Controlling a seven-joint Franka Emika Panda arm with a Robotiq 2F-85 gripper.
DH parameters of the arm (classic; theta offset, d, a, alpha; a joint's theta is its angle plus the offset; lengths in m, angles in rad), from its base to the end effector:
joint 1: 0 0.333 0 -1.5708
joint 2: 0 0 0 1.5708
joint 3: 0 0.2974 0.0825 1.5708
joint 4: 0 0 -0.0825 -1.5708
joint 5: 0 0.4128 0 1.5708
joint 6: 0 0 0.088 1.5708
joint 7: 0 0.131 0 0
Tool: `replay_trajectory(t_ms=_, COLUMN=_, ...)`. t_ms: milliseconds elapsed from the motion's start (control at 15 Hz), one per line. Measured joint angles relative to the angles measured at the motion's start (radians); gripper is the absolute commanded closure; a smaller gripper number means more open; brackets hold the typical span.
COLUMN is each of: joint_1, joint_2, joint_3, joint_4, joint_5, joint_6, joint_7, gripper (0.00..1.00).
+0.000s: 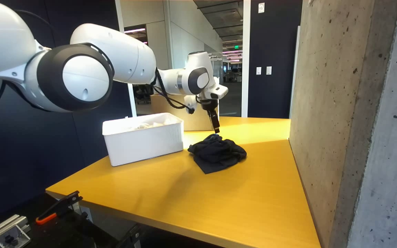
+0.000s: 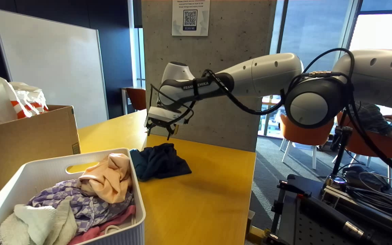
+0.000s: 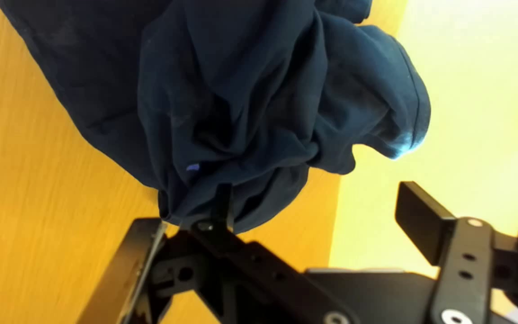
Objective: Pick up the blue cloth and put it inside the white basket
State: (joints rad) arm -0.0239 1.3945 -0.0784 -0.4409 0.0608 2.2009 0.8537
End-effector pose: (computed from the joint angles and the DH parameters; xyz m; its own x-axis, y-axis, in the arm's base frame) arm 0.8555 -0.0404 0.1855 0.5725 -0.7810 0.2496 -0.7380 -0.6235 -0.2581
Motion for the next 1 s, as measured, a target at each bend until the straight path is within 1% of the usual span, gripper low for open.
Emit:
replay_trajectory(t_ms=133, joint_1=-0.014, joint_2=-0.012, joint_3=0.000, joint_4=-0.001, joint_5=0.001, joint_6=-0.033, joint_7=0.027, gripper=0.00)
replay_trajectory(t_ms=333, joint_1=-0.045, joint_2=-0.020, joint_3=0.003, joint_4=-0.013, joint_5=0.006, joint_6=-0.152, joint_7=0.068, gripper=0.00)
replay_trajectory(t_ms=533, joint_1=-0.071, joint_2=-0.021, joint_3=0.014, joint_4=-0.015, joint_5=0.011, joint_6=-0.258, joint_7=0.070, gripper=0.00)
replay_trajectory(t_ms=667, joint_1=-0.077, joint_2=-0.020, joint_3=0.013, joint_4=-0.015, joint_5=0.010, joint_6=-0.265, joint_7=0.070, gripper=0.00)
replay_trajectory(t_ms=1000, joint_1=-0.072, joint_2=-0.006, joint_3=0.012, joint_4=-0.014, joint_5=0.006, joint_6=-0.236, joint_7=0.070, gripper=0.00)
